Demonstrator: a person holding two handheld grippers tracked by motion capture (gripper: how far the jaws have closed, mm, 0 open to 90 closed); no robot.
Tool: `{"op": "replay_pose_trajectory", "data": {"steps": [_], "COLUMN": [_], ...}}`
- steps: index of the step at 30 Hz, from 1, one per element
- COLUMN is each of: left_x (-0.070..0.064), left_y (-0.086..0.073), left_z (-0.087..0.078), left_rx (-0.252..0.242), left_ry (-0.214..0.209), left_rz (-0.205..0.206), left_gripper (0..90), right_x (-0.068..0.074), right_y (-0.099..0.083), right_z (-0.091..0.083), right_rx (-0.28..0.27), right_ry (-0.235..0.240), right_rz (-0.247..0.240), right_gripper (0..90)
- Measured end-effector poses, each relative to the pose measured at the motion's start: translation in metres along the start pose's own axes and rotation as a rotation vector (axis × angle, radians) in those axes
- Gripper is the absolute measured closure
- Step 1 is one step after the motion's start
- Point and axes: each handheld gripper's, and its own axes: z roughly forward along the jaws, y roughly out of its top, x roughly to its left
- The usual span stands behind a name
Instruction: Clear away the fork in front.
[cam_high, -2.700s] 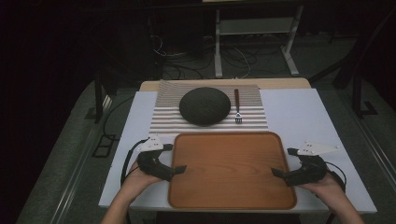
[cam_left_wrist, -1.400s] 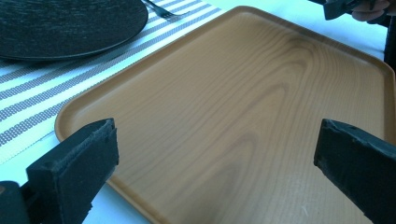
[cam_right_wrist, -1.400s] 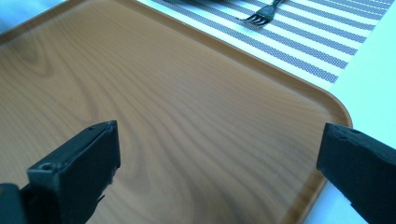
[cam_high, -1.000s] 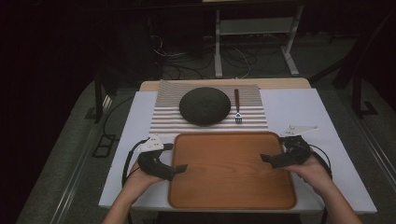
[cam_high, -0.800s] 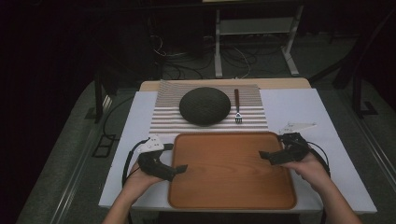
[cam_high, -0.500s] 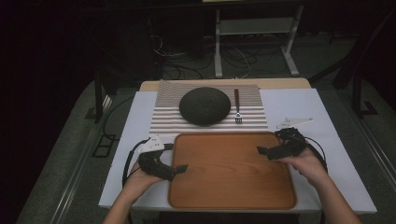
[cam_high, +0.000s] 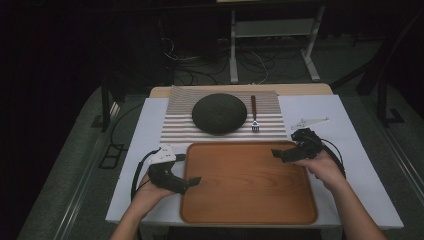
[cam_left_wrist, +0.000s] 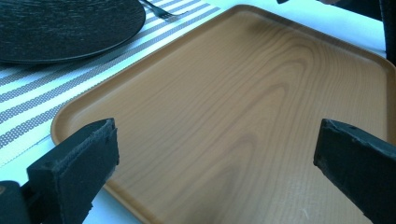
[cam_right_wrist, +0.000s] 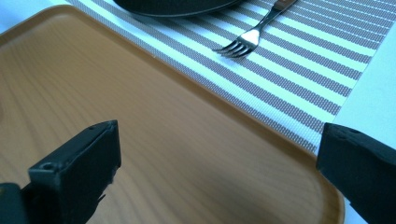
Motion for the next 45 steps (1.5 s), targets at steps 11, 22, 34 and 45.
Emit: {"op": "replay_pose_trajectory", "data": {"steps": [11, 22, 34, 45], "left_x": [0.000, 0.000, 0.001, 0.002], "left_y": [0.000, 0.000, 0.000, -0.001], "left_z": [0.000, -0.001, -0.001, -0.001], "left_rx": [0.001, 0.001, 0.002, 0.002], "left_ry": [0.004, 0.006, 0.007, 0.010], "left_rz": [0.002, 0.001, 0.003, 0.005], "left_gripper": [0.0, 0.0, 0.0, 0.0], "right_x": [-0.006, -0.014, -0.020, -0.023], "right_y": [0.016, 0.033, 0.052, 0.070], "right_z": [0.013, 0.022, 0.034, 0.047], "right_rx": [0.009, 0.012, 0.040, 0.089], "right_ry": [-0.014, -0.034, -0.049, -0.068], "right_rz": [0.011, 0.025, 0.030, 0.039], "right_gripper": [0.0, 2.9, 9.1, 14.6]}}
